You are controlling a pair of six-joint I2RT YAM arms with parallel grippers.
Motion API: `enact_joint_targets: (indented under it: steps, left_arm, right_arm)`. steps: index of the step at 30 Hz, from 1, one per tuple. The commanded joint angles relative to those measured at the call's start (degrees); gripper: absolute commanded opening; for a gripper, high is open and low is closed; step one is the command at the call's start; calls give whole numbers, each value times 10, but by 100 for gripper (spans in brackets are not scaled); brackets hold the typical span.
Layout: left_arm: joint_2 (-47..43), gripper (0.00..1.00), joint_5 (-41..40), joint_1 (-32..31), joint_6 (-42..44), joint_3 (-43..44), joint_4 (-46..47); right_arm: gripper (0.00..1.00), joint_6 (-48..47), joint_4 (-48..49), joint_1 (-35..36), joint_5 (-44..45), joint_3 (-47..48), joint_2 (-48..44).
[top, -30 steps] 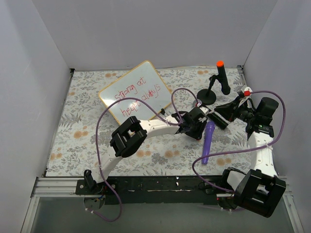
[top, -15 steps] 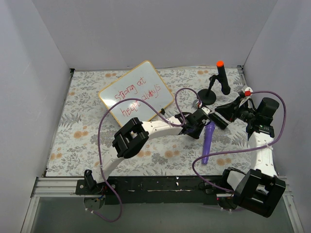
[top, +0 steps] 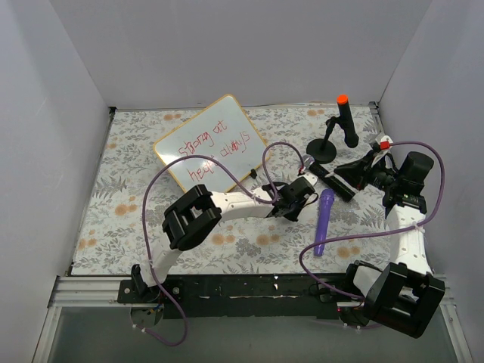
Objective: Write a sentence on the whiteboard
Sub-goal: Close the whiteboard marker at the center of the board.
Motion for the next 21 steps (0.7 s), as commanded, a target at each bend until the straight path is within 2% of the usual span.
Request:
enact_joint_targets:
  steps: [1,7,10,16,21]
  left_arm:
    - [-26,18,-7,11,6,-65,-52]
    - [-60,9,13,29,11,-104,-35]
    - [-70,0,19,34,17,-115,-29]
    - [-118,0,34,37,36,-177,34]
    - [-213,0,58,38,73,-273,166]
  right_arm:
    - [1,-7,6,-2,-3,3,1]
    - [1,-7,6,-2,-4,3,4]
    - [1,-8,6,-2,-4,2,6]
    - [1,-2,9,2,-20,-1,22]
    - [1,15,22,22,-36,-8,43]
